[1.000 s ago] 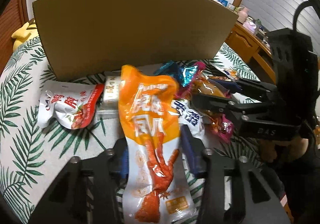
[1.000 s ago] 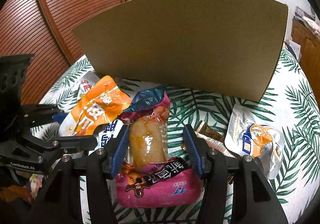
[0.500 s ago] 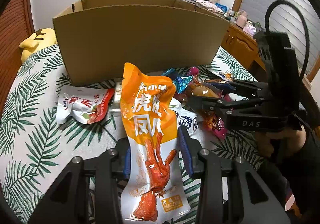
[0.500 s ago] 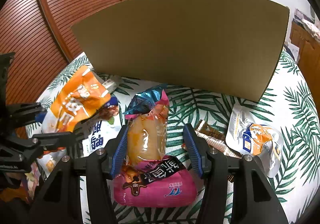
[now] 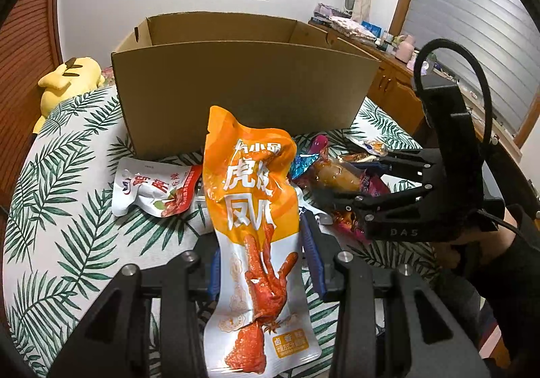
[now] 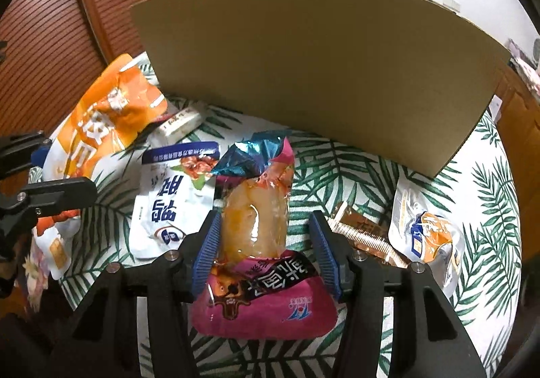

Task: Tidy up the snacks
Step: 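Lift both packets over the box and release them inside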

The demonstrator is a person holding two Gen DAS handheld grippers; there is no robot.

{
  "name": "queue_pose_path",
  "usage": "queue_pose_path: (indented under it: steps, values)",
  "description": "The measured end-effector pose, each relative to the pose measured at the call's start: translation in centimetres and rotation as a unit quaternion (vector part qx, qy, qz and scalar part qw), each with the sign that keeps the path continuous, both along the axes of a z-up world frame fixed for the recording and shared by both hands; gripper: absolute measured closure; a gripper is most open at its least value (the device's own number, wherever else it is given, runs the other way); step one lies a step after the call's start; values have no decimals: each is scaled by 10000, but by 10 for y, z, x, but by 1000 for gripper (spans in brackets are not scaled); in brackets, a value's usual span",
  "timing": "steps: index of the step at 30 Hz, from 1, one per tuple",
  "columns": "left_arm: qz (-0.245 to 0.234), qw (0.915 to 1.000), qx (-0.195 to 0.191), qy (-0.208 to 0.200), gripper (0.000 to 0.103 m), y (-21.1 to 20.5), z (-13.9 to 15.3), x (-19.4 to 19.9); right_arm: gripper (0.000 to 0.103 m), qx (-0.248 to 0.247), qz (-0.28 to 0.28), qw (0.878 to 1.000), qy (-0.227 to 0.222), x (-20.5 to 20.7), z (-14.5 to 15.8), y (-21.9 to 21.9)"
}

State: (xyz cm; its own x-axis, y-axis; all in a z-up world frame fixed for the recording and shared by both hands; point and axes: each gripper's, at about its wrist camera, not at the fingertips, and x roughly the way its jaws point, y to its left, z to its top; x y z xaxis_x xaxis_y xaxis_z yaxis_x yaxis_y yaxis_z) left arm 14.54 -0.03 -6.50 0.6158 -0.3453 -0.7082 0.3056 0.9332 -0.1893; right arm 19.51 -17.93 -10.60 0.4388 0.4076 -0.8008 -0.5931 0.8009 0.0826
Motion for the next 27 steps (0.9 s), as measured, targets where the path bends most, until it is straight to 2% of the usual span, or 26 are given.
queue_pose_path:
  steps: [1,2,5,17,27]
  values:
    - [4,10000,-31,-7,64,0,0,0,59,5,1,10000,41,0,1,1]
    - [6,10000,-49,-12,64,-1,0,0,60,44,22,9999,92,0,2,2]
    - [2,10000,-77,-62,64,1,3,-1,61,-55,-17,10000,59,-1,3,4]
    - [40,9995,-192,-247,64,10,14,-6,62,116,-585,9980,-194,-23,17,-12]
    - [-22,9988,-247,-412,64,7,25,-11,62,210,-810,9959,-342,-33,31,-23]
